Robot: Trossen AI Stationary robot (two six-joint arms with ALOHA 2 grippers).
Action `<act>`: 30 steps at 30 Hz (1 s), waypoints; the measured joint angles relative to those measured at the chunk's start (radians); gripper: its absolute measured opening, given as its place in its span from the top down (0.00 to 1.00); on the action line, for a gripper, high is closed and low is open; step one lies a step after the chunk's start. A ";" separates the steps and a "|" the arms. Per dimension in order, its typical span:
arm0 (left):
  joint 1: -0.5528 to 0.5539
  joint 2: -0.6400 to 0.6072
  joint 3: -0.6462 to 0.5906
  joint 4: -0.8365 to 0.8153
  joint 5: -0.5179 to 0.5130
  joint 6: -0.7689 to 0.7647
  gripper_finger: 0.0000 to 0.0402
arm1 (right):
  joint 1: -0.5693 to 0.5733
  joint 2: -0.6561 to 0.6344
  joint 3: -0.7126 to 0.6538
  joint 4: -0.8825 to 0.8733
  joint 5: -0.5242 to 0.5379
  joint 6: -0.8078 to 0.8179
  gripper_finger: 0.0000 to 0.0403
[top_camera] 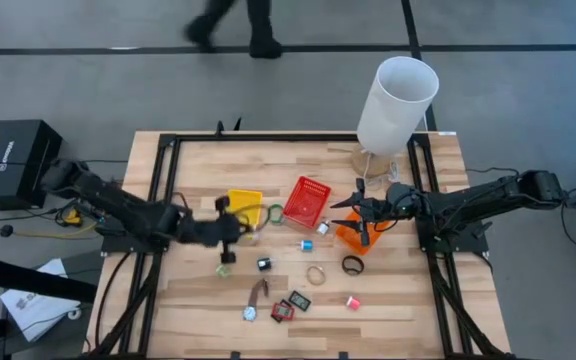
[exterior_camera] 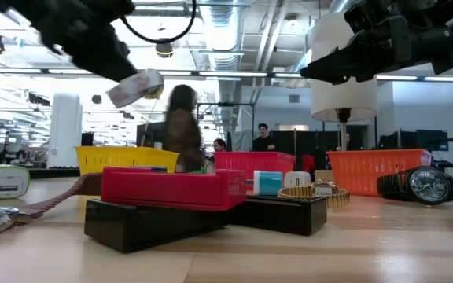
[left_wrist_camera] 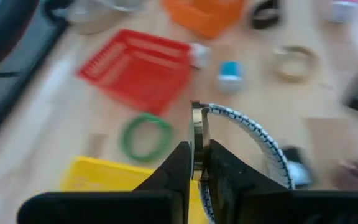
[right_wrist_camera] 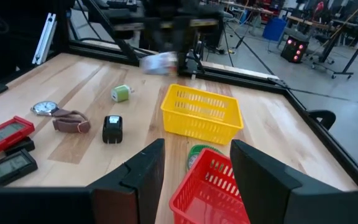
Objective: Pick & Place Office items
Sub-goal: Put the white watch into the yellow bin
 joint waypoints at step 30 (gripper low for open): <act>0.347 0.274 0.000 -0.065 0.125 0.122 0.91 | 0.001 0.000 0.000 -0.016 -0.003 0.069 0.57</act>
